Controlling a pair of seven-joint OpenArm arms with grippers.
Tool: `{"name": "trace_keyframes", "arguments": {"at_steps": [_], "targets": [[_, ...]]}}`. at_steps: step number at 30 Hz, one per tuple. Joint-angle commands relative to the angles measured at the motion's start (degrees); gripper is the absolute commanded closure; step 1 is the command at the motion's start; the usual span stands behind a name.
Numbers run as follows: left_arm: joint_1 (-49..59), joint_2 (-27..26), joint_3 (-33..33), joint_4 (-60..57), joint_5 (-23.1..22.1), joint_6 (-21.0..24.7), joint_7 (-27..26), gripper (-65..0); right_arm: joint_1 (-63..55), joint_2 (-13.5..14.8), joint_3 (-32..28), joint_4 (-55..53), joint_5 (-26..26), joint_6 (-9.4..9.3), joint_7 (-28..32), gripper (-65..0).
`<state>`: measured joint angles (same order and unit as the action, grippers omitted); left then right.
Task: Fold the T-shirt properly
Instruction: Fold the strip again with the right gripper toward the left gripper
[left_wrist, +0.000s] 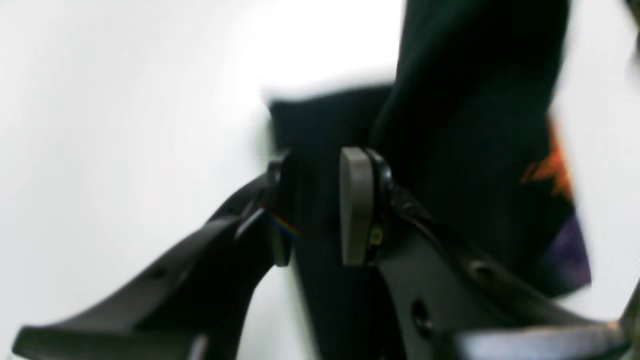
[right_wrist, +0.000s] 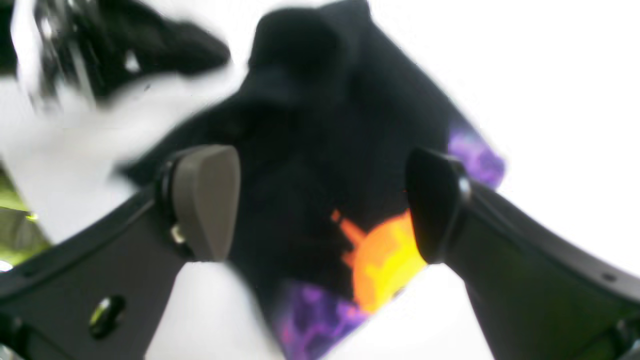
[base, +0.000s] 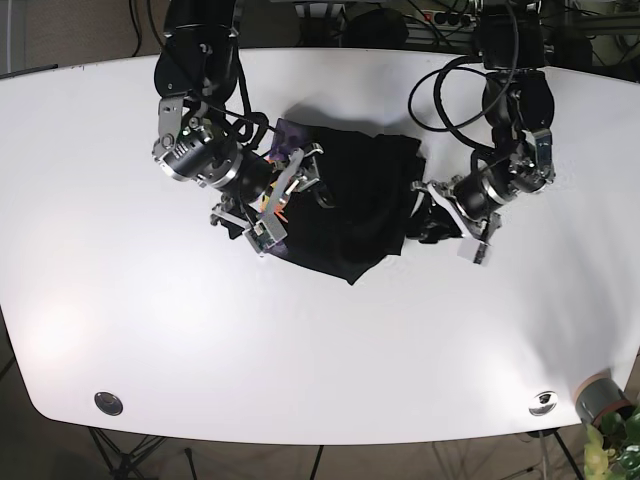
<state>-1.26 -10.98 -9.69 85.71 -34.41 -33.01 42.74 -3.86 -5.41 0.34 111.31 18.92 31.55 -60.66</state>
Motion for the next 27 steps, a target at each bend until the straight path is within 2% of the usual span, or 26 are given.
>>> {"name": "trace_keyframes", "arguments": {"at_steps": [1,5,10,13,16,20,21,23,27], "targets": [[0.16,-2.25,-1.87,2.42,-1.76,-0.35,-0.59,-13.6,1.0,1.23,-0.03,1.09,1.52,0.32,1.28,-49.5],[0.6,-4.71,-4.42,4.79,-2.38,-0.35,-0.59,-13.6,0.12,1.76,0.14,1.0,1.17,0.14,1.28,-49.5],[2.09,-9.02,-4.59,6.73,-2.38,-0.35,-0.59,-13.8,0.3,1.76,0.14,0.91,1.08,-0.21,1.28,-49.5],[2.09,-10.07,-3.27,7.61,-2.38,-0.35,-0.59,-13.8,1.53,1.76,0.14,-0.05,0.91,-0.21,1.37,-49.5],[2.09,-11.48,0.07,8.05,-2.29,-0.35,-0.76,-13.8,3.64,1.5,0.14,-3.75,-2.7,-0.21,1.46,-48.8],[1.83,-11.74,4.81,8.22,-2.29,-0.17,-0.85,-13.8,7.42,1.32,0.06,-9.28,-7.18,-0.21,2.16,-36.8],[1.74,-11.74,6.75,8.22,-2.29,-0.17,-0.85,-13.8,8.65,1.32,0.06,-11.57,-8.41,-0.21,3.65,-30.4],[1.65,-11.57,9.56,8.31,-2.29,-0.17,-0.94,-13.8,9.88,1.32,0.06,-14.38,-9.99,-0.3,6.73,-22.0],[1.65,-11.48,14.84,8.57,-2.38,-0.17,-0.94,-13.3,11.73,1.32,0.14,-18.87,-12.72,-0.3,12.18,-10.9]]}}
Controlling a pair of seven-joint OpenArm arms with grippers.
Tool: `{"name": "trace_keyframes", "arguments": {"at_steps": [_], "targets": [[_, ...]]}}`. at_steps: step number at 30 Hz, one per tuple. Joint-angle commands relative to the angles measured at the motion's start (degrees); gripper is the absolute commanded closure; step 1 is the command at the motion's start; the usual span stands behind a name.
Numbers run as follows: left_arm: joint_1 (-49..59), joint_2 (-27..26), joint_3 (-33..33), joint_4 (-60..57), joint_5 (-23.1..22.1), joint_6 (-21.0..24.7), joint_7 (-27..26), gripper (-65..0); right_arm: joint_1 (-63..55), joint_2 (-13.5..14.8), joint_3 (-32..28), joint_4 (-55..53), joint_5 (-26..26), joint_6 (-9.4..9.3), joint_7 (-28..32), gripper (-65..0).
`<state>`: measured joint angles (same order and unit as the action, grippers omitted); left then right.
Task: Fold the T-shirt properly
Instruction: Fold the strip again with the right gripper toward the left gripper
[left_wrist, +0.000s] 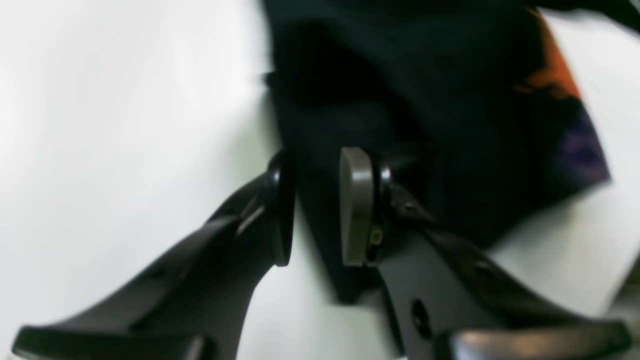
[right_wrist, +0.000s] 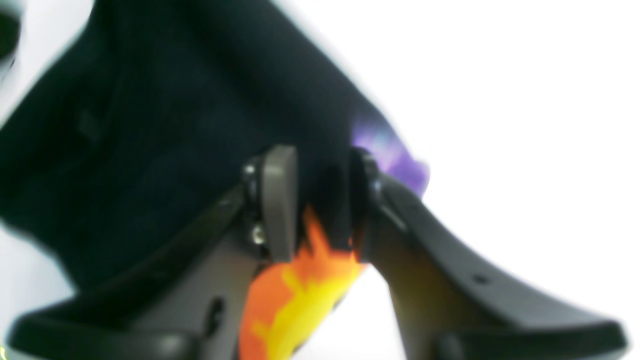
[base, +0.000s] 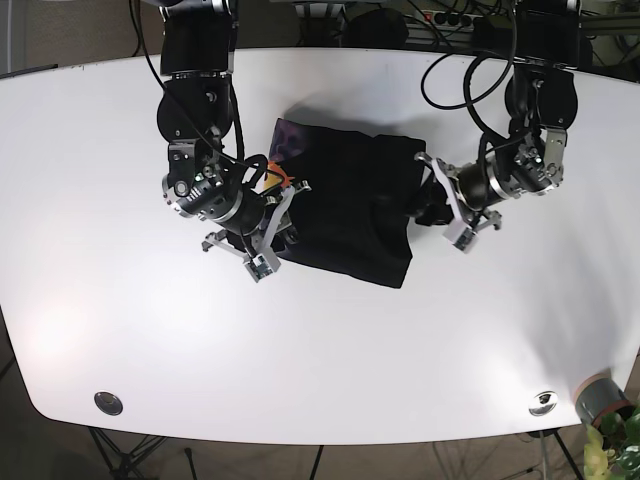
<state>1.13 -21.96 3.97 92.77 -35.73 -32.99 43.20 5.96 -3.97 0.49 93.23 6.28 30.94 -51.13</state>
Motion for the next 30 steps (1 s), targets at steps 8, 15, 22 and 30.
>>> {"name": "trace_keyframes", "arguments": {"at_steps": [8,15,22,30], "targets": [[1.47,1.16,5.04,4.06,-1.07,-0.11,-1.4,-13.3,5.08,0.32,-0.01,-9.32,-2.28,0.31,7.57,-6.8],[2.61,0.99,3.99,1.34,-1.07,-0.37,-1.4,-13.3,5.16,0.41,-0.01,-13.27,-2.28,0.31,11.71,-6.8],[0.24,0.64,4.43,-8.24,-0.98,-0.37,-2.01,-13.8,4.99,2.34,-0.01,-13.1,-1.76,0.31,12.41,-6.7],[-1.52,0.28,7.07,-8.6,0.52,-0.37,-4.04,-13.5,4.64,4.1,0.17,-8.62,-1.76,0.4,11.71,-6.7]]}}
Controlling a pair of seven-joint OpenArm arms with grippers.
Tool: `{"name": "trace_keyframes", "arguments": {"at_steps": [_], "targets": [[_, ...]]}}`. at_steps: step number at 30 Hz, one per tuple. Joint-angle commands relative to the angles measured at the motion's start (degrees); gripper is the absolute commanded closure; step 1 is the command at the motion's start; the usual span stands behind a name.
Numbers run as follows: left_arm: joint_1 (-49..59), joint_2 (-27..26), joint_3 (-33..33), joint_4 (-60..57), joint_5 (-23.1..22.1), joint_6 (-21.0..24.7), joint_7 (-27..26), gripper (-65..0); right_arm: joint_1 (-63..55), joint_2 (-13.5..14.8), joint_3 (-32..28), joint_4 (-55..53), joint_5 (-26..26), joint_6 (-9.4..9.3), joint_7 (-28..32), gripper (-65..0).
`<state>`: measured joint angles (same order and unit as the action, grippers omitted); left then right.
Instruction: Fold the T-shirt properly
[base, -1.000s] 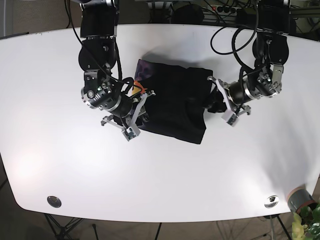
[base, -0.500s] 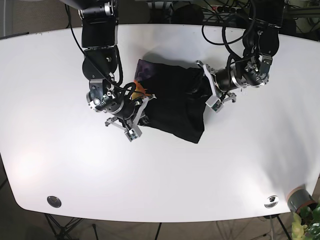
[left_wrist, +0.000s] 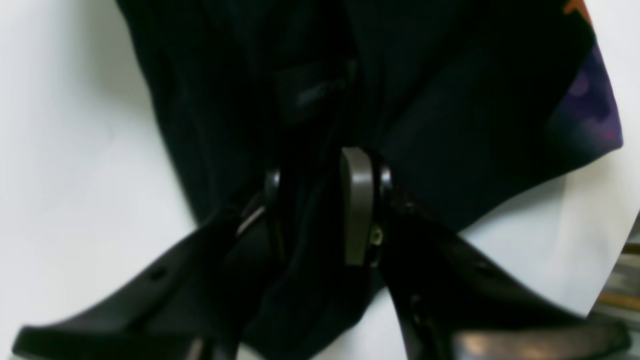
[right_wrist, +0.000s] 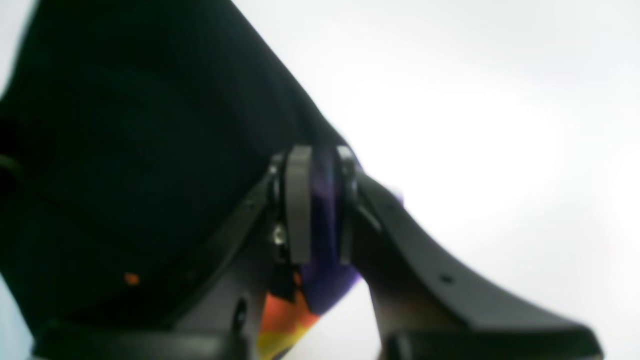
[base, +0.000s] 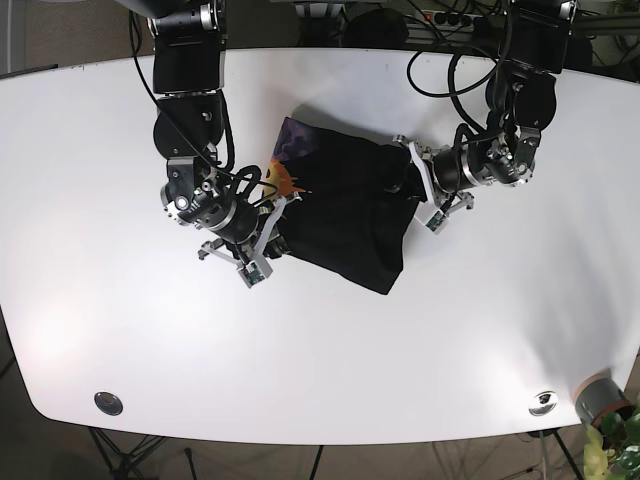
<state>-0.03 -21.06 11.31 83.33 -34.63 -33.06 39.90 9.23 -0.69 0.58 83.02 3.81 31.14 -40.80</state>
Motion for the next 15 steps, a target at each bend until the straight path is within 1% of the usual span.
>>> {"name": "trace_keyframes", "arguments": {"at_steps": [1,6,9,13,15], "targets": [[-0.36,-0.61,-0.1,0.85,-0.58,-0.3,-0.74,-13.5,1.45,0.91,0.08,1.33,0.71,0.21,1.37,-6.7],[-0.45,-0.44,-0.1,0.85,-0.58,-0.3,-0.74,-13.5,2.15,1.26,0.08,-2.28,0.1,0.21,1.89,-6.5],[-0.45,-0.26,-0.1,0.85,-0.58,-0.3,-0.74,-13.5,2.68,2.75,-0.01,-4.12,0.71,0.21,3.04,-6.5],[-1.33,-0.26,-0.01,0.41,-0.49,-0.3,-0.74,-13.6,1.71,3.11,-0.01,-4.65,0.71,0.29,4.36,-6.5],[-2.56,-0.26,-0.01,-0.12,-0.4,-0.3,-0.74,-13.6,1.1,3.72,-0.01,-4.21,0.71,0.38,4.53,-6.5]]}}
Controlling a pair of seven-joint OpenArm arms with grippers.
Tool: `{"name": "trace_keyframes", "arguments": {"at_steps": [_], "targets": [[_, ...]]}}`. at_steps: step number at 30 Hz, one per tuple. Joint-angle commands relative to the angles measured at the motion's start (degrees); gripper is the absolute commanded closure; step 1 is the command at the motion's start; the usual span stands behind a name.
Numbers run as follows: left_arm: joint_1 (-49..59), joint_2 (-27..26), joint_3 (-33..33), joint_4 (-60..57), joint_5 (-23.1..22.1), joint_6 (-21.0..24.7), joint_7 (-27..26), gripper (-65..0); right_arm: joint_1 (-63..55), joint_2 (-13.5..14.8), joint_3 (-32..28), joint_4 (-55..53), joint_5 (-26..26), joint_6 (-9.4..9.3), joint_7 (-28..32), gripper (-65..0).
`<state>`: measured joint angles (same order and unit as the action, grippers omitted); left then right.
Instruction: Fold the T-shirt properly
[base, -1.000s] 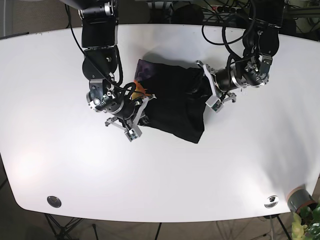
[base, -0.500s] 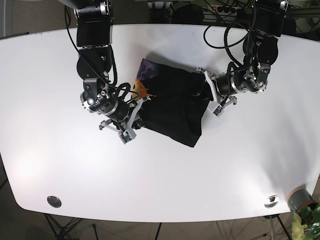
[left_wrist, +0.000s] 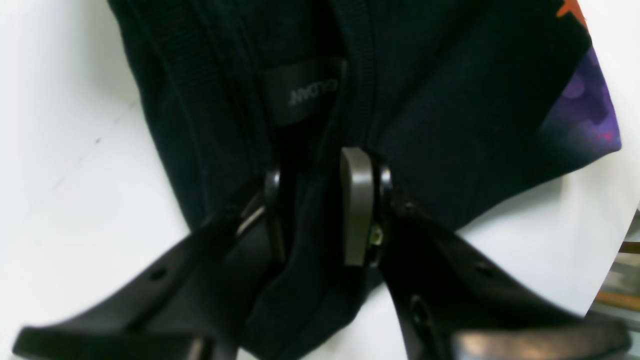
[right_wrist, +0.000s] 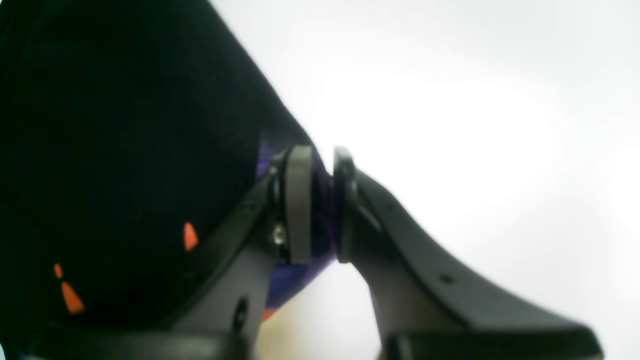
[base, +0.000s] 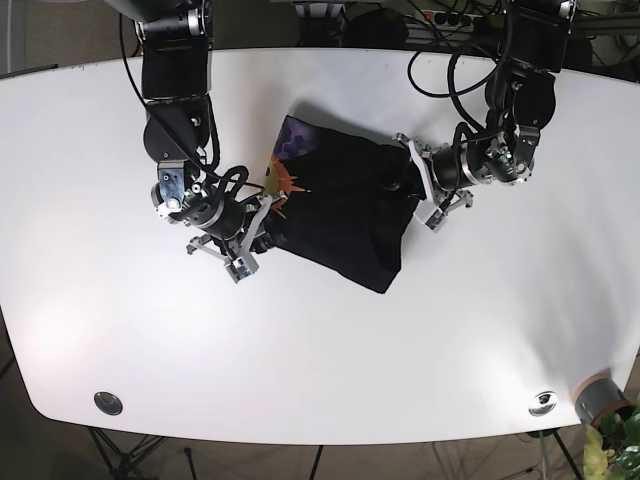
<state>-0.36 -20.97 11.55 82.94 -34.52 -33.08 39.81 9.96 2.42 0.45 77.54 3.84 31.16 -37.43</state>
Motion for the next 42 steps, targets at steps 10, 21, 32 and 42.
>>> {"name": "trace_keyframes", "arguments": {"at_steps": [10,21,32,42], "targets": [[-14.36,-0.26,6.07,-14.41,0.98,-0.28,-3.81,-13.8,-6.13,1.23,0.21,7.43,0.69,0.62,1.08,-6.5],[-26.41,2.03,13.11,-26.36,5.2,-0.28,-10.32,-13.8,-14.75,-0.88,-0.05,16.31,0.78,0.36,0.64,-6.5],[-31.95,1.85,12.93,-26.19,8.46,-0.02,-11.9,-13.9,-16.94,-5.62,-0.23,18.51,0.69,0.71,-4.55,-6.5],[-27.99,2.11,13.02,-13.44,8.81,12.99,-10.93,-18.5,-16.51,-5.1,0.04,25.54,2.54,0.89,-8.42,-6.5]]}}
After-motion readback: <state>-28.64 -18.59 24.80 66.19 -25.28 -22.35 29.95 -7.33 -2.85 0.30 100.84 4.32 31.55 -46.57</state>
